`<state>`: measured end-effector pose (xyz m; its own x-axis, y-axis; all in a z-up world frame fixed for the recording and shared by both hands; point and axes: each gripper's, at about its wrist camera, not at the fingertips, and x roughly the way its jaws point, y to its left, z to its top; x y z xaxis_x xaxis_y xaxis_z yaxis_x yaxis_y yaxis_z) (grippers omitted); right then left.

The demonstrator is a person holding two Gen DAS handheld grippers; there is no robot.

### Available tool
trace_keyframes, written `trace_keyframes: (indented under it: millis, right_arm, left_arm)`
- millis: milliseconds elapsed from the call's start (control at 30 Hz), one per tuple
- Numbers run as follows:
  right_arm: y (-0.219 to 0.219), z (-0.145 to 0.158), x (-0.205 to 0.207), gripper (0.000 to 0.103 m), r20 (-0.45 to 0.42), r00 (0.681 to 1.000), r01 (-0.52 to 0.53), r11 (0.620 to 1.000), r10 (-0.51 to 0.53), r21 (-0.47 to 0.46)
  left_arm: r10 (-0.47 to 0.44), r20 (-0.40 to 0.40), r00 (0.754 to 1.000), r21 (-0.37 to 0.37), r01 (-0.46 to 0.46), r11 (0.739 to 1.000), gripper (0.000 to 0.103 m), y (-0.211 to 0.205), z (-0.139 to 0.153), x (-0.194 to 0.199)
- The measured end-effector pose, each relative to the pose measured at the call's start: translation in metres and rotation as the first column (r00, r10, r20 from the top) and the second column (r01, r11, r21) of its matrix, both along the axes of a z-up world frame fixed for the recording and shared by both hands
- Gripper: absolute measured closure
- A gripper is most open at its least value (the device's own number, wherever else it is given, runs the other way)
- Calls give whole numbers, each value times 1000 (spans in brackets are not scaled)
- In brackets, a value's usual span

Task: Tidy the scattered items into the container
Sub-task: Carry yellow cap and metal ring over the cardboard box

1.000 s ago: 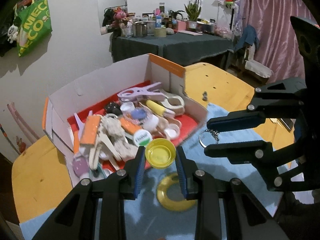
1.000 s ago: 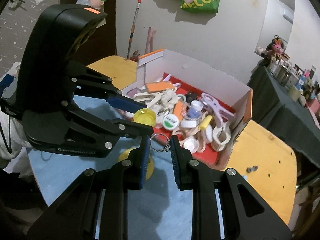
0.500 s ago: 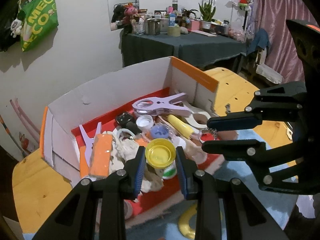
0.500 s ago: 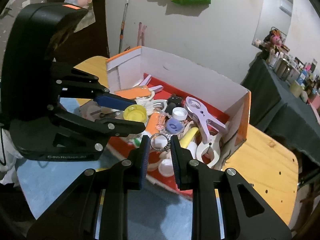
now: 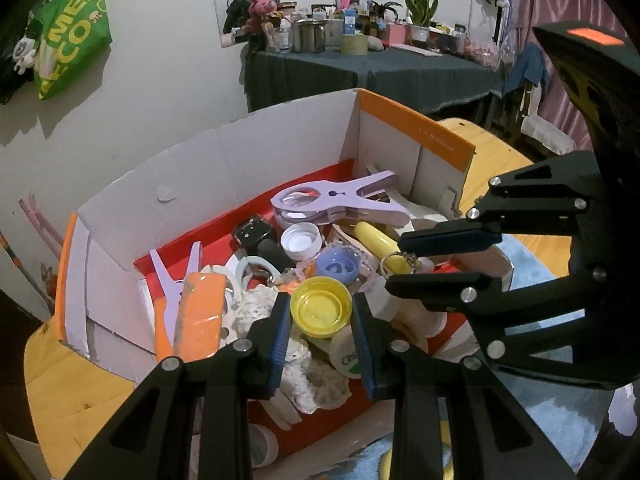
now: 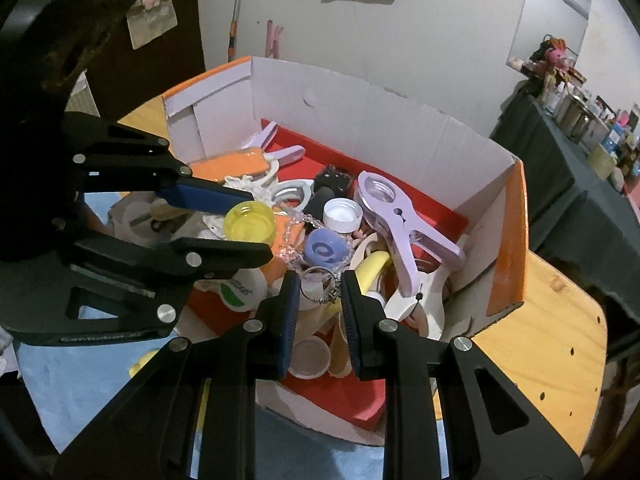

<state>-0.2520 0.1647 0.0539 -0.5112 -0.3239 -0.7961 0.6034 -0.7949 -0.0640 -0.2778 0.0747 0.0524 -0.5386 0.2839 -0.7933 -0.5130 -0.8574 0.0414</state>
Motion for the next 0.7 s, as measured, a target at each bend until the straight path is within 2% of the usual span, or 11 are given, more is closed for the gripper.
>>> trace_keyframes:
  millis: [267, 700]
  right_arm:
    - [-4, -5, -6, 83, 11, 1000, -4, 1000, 4, 31]
    - [-6, -6, -6, 83, 9, 1000, -3, 999, 3, 33]
  left_arm:
    - [-2, 7, 1000, -16, 2, 1000, 71, 1, -4, -2]
    - [0, 28, 1000, -7, 0, 1000, 71, -1, -6, -5]
